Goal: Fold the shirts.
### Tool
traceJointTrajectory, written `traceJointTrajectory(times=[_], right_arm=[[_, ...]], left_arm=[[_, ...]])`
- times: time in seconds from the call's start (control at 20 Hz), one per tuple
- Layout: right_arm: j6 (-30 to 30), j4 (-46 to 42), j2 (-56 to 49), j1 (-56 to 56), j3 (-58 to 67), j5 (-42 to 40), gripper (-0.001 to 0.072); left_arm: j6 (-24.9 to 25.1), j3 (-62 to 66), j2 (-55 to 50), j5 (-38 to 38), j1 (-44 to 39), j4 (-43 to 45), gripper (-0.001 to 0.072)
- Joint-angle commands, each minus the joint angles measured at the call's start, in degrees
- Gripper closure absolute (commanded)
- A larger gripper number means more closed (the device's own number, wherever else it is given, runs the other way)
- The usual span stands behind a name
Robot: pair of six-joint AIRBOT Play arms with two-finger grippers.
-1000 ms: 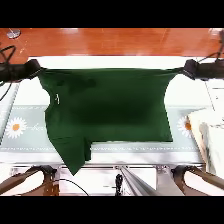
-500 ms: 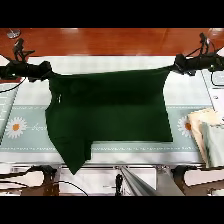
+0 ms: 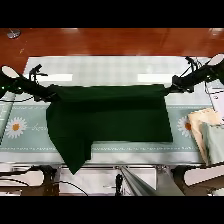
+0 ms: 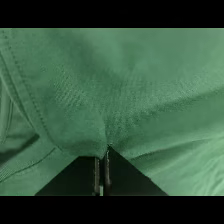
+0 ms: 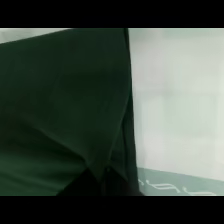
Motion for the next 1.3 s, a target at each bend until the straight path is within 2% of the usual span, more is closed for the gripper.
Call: traceJointTrajectory(times=[0.0,0.05,0.15,0.25,0.4,0.6,0.7,0.8,0.9,1.25], right_arm=[[1.36,2.43,-1.88,-0.02,-1.31,1.27,0.0482],[1.51,2.89,-1.79,-0.07,-1.25,2.14,0.0104],[1.03,1.70,-0.63,-1.09,-0.33,5.42,0.0088],[0.79,-1.70,2.75,-3.30,-0.39,7.61,0.0088],[0.79,-5.11,12.70,-7.58,-7.74,3.43,0.0089],[-3.15,3.15,29.55,-9.01,-30.97,-8.46,0.0089],[-6.97,11.28,37.18,-7.56,-42.38,-10.47,0.0089],[-7.82,15.10,42.73,-5.68,-50.31,-12.04,0.0089],[-7.78,15.30,45.79,-3.85,-54.25,-12.41,0.0089],[-8.52,20.65,46.71,-3.13,-54.55,-15.67,0.0089]], left_arm=[[0.15,-0.68,-0.46,-1.68,0.02,0.15,0.0411],[0.11,-0.61,-0.37,-2.60,0.04,0.28,-0.0005],[-3.96,0.98,-0.15,-5.95,0.96,4.79,0.0006],[-4.48,1.36,1.90,-9.42,3.06,9.90,0.0007],[-4.74,-5.20,9.09,-10.14,9.09,12.22,0.0006],[0.44,-25.20,20.11,-8.11,20.50,11.28,0.0006],[1.33,-33.55,24.22,-4.96,25.81,3.78,0.0006],[2.75,-38.03,26.43,-3.91,27.80,-1.27,0.0006],[1.90,-40.30,26.32,-5.46,25.38,1.46,0.0006],[1.51,-42.58,26.27,-4.07,8.96,-1.55,0.0006]])
